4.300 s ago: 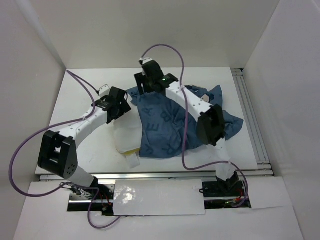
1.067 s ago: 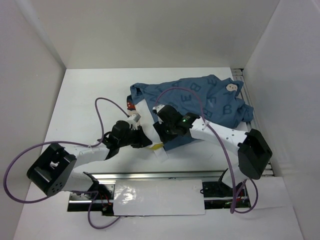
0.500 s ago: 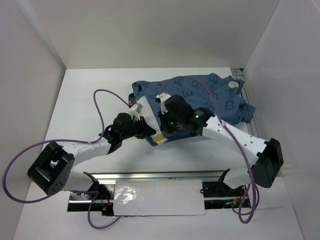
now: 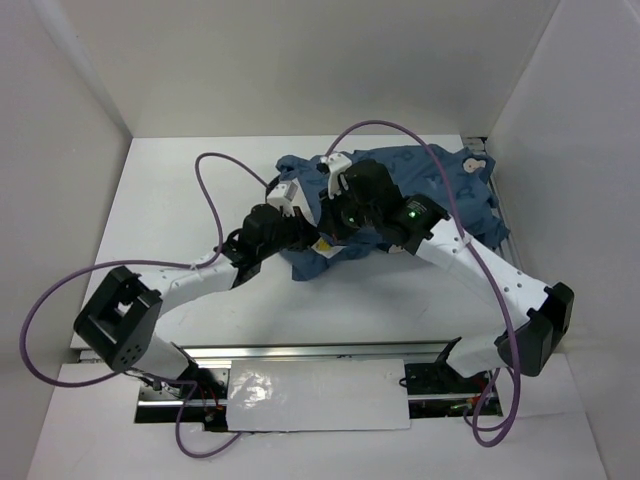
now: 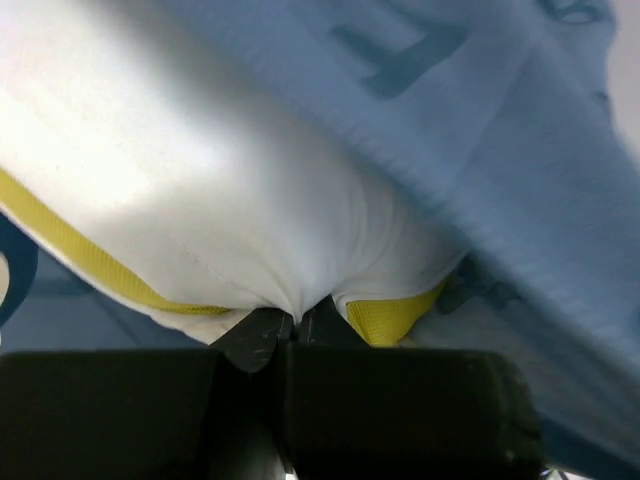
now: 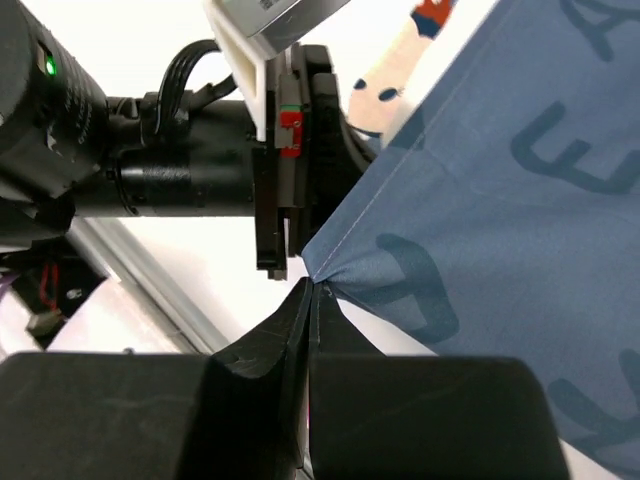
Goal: Put the pillow into the pillowcase
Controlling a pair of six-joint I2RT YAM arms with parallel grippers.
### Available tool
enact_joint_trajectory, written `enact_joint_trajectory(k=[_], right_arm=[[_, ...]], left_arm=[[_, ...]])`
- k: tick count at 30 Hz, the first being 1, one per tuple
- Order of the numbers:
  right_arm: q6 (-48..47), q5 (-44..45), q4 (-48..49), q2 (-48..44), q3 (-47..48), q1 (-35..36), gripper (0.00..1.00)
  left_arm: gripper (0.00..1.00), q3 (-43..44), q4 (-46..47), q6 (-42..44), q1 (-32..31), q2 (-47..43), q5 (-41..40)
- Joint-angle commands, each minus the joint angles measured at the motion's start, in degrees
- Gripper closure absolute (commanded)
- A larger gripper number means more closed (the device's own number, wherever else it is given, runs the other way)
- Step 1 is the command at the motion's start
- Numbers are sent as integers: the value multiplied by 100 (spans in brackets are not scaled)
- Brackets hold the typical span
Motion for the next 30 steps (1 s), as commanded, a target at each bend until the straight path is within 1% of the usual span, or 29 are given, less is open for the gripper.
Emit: enact_joint_trajectory(k=[1, 3, 4, 5, 7, 8, 9, 10, 11, 12, 13, 14, 15, 16, 17, 18, 19, 20, 21, 23, 24, 25, 26, 29, 30], right_arm=[[216, -249, 264, -113, 88, -54, 100], [269, -248, -34, -113, -192, -212, 99], [391, 47, -175, -52, -280, -212, 93], [392, 216, -402, 27, -385, -212, 83], [444, 506, -632, 115, -553, -212, 60], [445, 838, -711, 185, -614, -212, 55], [445, 928, -782, 186, -615, -212, 51], [445, 1016, -782, 247, -537, -212, 47], [393, 1069, -704, 317, -475, -212, 44], [392, 1122, -625, 318, -344, -212, 40], [392, 1184, -555, 413, -264, -212, 34], [392, 1350, -484, 606, -176, -212, 27], [340, 1447, -362, 747, 33, -212, 4], [339, 1561, -308, 905, 166, -212, 0], [287, 1658, -308, 1281, 315, -212, 0], [208, 1659, -177, 1485, 473, -212, 0], [155, 1746, -115, 1695, 771, -160, 0], [155, 1816, -114, 1915, 956, -160, 0], [155, 1817, -114, 2387, 1141, -160, 0], [242, 2001, -114, 2864, 1712, -160, 0], [243, 2002, -228, 3328, 1923, -160, 0], [295, 2097, -307, 3524, 2238, -107, 0], [296, 2272, -308, 3865, 2346, -107, 0], [296, 2545, -439, 4324, 2689, -107, 0], [296, 2808, -553, 4639, 2785, -107, 0]], left_arm=[[100, -58, 256, -9, -95, 399, 18], [100, -128, 107, -62, -95, 505, 237], [100, -198, -242, -149, -95, 565, 395], [82, -199, -524, -150, -95, 566, 396], [59, -199, -921, -150, -147, 339, 458], [51, -390, -1183, -150, -148, 164, 397], [37, -496, -1299, -150, -148, -47, 336], [31, -584, -1448, -220, -148, -528, 109], [27, -698, -1867, -273, -148, -785, -94], [24, -699, -2080, -273, -148, -1022, -278], [18, -699, -2361, -273, -148, -1242, -533], [17, -699, -2642, -343, -148, -1645, -1083], [15, -699, -2941, -448, -148, -1805, -1367], [14, -699, -3501, -501, -96, -1955, -1614], [12, -699, -3724, -606, -95, -2087, -1956], [12, -699, -3900, -607, -34, -2306, -2063], [9, -699, -4032, -668, -34, -2395, -2117], [9, -699, -4112, -669, 36, -2465, -2117], [8, -769, -4165, -721, 132, -2527, -2117], [8, -831, -4226, -721, 220, -2598, -2056], [8, -831, -4227, -782, 282, -2598, -2056], [8, -831, -4227, -783, 283, -2598, -2003], [8, -831, -4227, -731, 352, -2598, -2003], [8, -831, -4158, -660, 484, -2598, -1889], [8, -770, -4157, -599, 555, -2546, -1819]])
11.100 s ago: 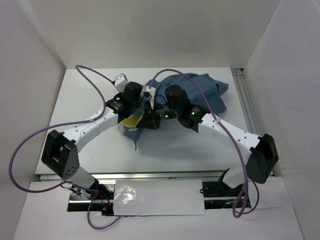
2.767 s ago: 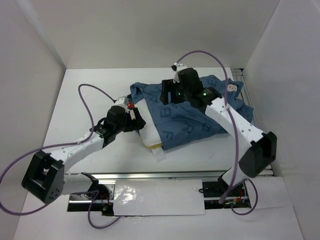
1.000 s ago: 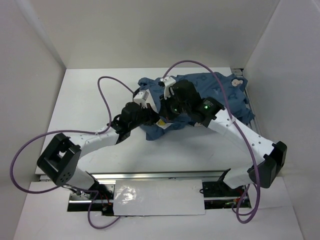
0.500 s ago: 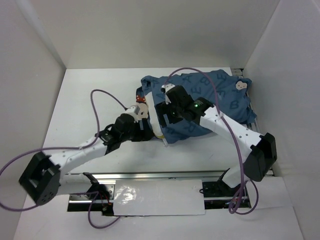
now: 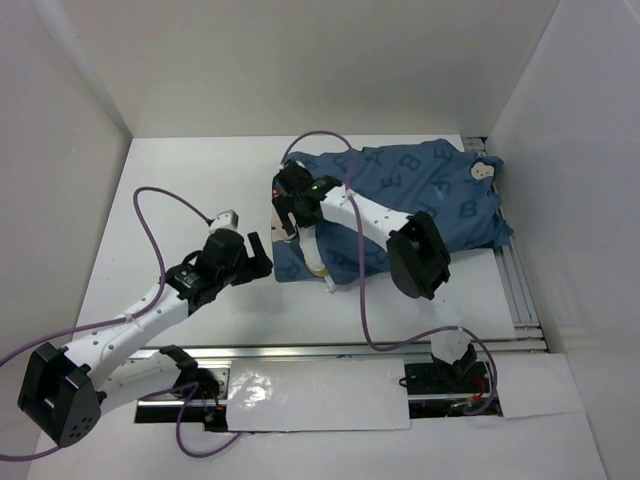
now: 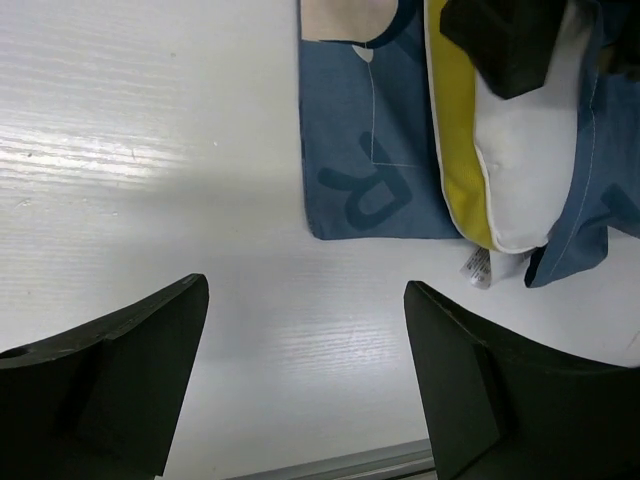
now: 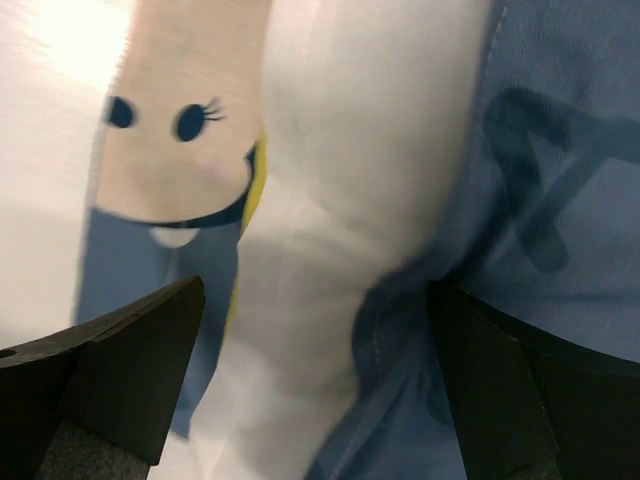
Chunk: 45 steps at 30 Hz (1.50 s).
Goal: Put the pillow into the pillowcase
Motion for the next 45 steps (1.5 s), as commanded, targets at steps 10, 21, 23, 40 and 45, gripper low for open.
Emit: enact_joint_trajectory(k=[10, 21, 23, 40, 45], right_arm=[[113, 770, 211, -784, -72, 44, 100], [-47, -2388, 635, -2477, -380, -1054, 100], [-46, -2828, 635, -2529, -380, -1169, 100], [402, -4902, 916, -3003, -591, -1600, 100], [1015, -6429, 1477, -3170, -644, -1784, 100]], left_arm=[[29, 371, 1324, 823, 366, 699, 939], [33, 1910, 2362, 851, 261, 2798, 1319], [33, 2094, 2485, 641, 261, 3028, 1170], [0, 1815, 4971, 657, -485, 3987, 503], [0, 1920, 5456, 764, -829, 4583, -395]])
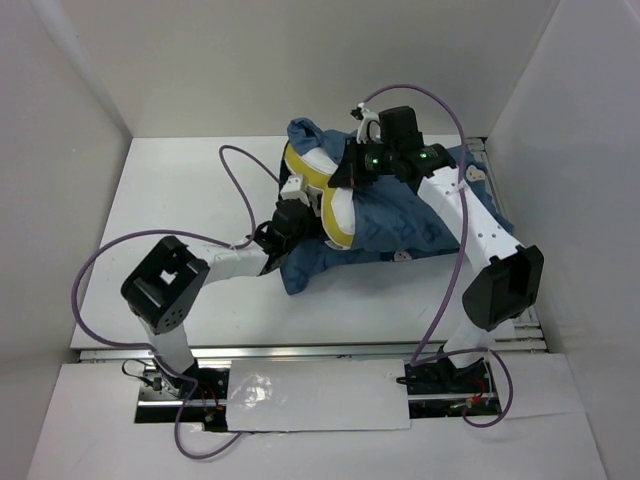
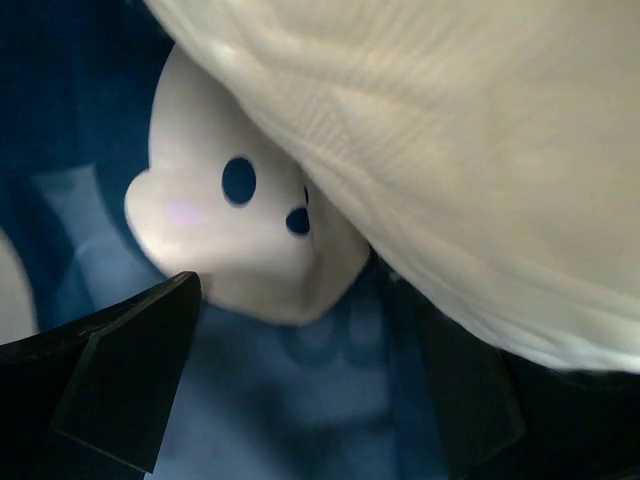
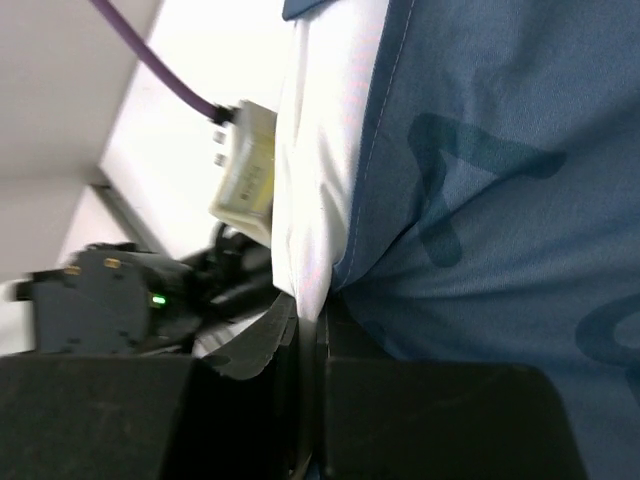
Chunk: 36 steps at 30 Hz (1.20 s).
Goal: Put the pillow into the pillowcase
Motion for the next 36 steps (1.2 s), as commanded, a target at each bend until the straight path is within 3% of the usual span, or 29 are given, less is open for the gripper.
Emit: enact_joint_trajectory(k=[1, 4, 5, 11, 13, 14, 17, 19, 20, 22, 28, 30, 36], right_arm=[[829, -2244, 1608, -559, 53, 117, 100], [1243, -2651, 2102, -682, 1, 65, 100], [1313, -2720, 2182, -682, 0, 65, 100], [1963, -3029, 2937, -998, -122, 12, 100], [1974, -2881, 3018, -1138, -193, 12, 100], [1860, -2740, 2705, -1139, -193, 12, 100], [1359, -2160, 1904, -1139, -80, -93, 100], [930, -1391, 1447, -1078, -79, -94, 100], [770, -976, 992, -1078, -18, -94, 100], [462, 67, 673, -955, -18, -94, 100], [23, 1803, 119, -586, -176, 125, 100], [-31, 2252, 4, -454, -228, 204, 100], [-84, 2446, 311, -664, -475, 258, 100]], left_arm=[[0, 119, 1295, 77, -252, 460, -481], [0, -661, 2699, -152, -252, 522, -68], [0, -820, 3618, -152, -252, 592, -68], [0, -584, 3469, -460, -252, 960, -218], [0, -523, 3829, -354, -252, 1023, -85], [15, -523, 3830, -302, -252, 1023, -7], [43, -698, 3690, -153, -252, 725, -84], [86, -804, 3418, -74, -252, 323, -329], [99, -883, 2929, -73, -252, 163, -462], [100, -883, 2286, 40, -252, -301, -779], [100, -620, -323, 270, -191, -1059, -938], [100, -733, -616, 165, -59, -1339, -990], [100, -1252, -915, 111, 249, -1939, -1025]])
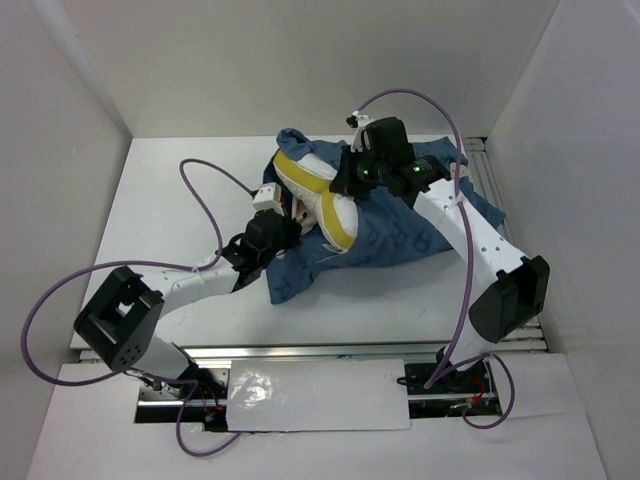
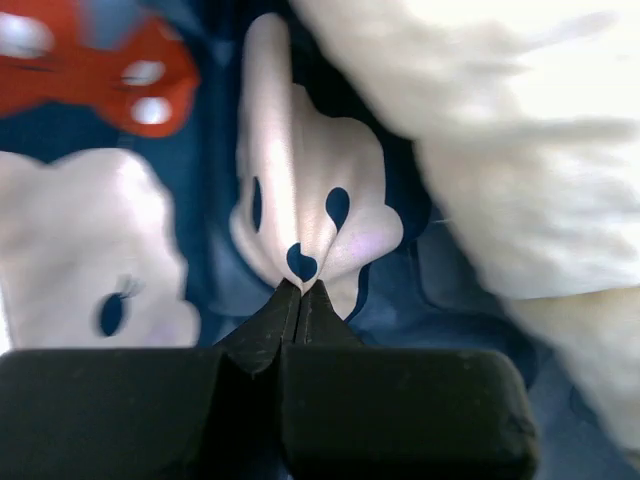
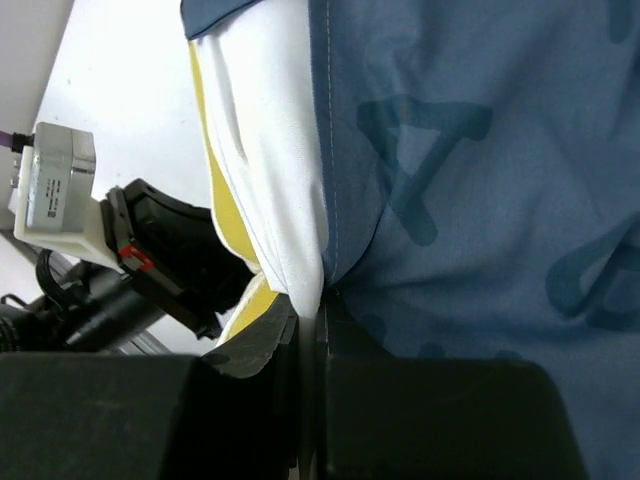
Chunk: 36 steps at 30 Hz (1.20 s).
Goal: Put the pillow into the pillowcase
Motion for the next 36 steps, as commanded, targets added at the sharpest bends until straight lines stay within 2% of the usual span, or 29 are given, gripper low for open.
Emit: enact_joint_trajectory(k=[1, 3, 8, 11, 15, 19, 22, 25, 28, 30, 31, 32, 33, 34, 35, 36], right_arm=[[-291, 1019, 184, -308, -13, -109, 100], [-493, 1177, 184, -309, -13, -48, 100], [-687, 2021, -518, 305, -13, 347, 100], [-635, 3030, -694, 999, -154, 751, 100], [-74, 4575, -1247, 2394, 118, 1041, 100], [507, 5666, -1948, 3370, 583, 989, 100], [842, 6352, -2267, 3943, 848, 989, 100], [982, 6443, -2557, 4313, 1094, 989, 100], [896, 6217, -2470, 4314, 1094, 989, 100], [511, 5821, -1919, 4035, 1112, 1261, 99], [-14, 5306, -1568, 3589, 1016, 1384, 90], [-254, 4970, -869, 3341, 919, 1489, 76], [-491, 4601, -505, 3078, 666, 1682, 40], [-833, 3771, -179, 2570, 542, 1753, 31], [-941, 3327, 363, 2313, 401, 1806, 26], [-1020, 2888, 595, 2076, 147, 1807, 25]], left_arm=[[100, -155, -686, 24, 181, -540, -414], [100, -207, -872, -169, 330, -830, -466], [100, 21, -1830, -653, 804, -1418, -466], [100, 82, -1840, -794, 1060, -1884, -326], [100, 152, -1839, -663, 1244, -2359, 25], [100, 152, -1936, -478, 1358, -2956, 79], [100, 91, -2145, -329, 1359, -3554, -385], [100, 144, -2375, -258, 1490, -3940, -895], [100, 144, -2498, -83, 1543, -4056, -697], [100, 91, -2245, -3, 1596, -3978, -415], [100, 13, -2148, -3, 1596, -3890, -74], [100, 12, -2060, -3, 1596, -3654, 112], [100, 12, -1911, -3, 1596, -3539, 288], [100, 12, -1814, 49, 1596, -3433, 533], [100, 12, -1743, 50, 1596, -3345, 623], [100, 12, -1690, 50, 1596, -3188, 624]])
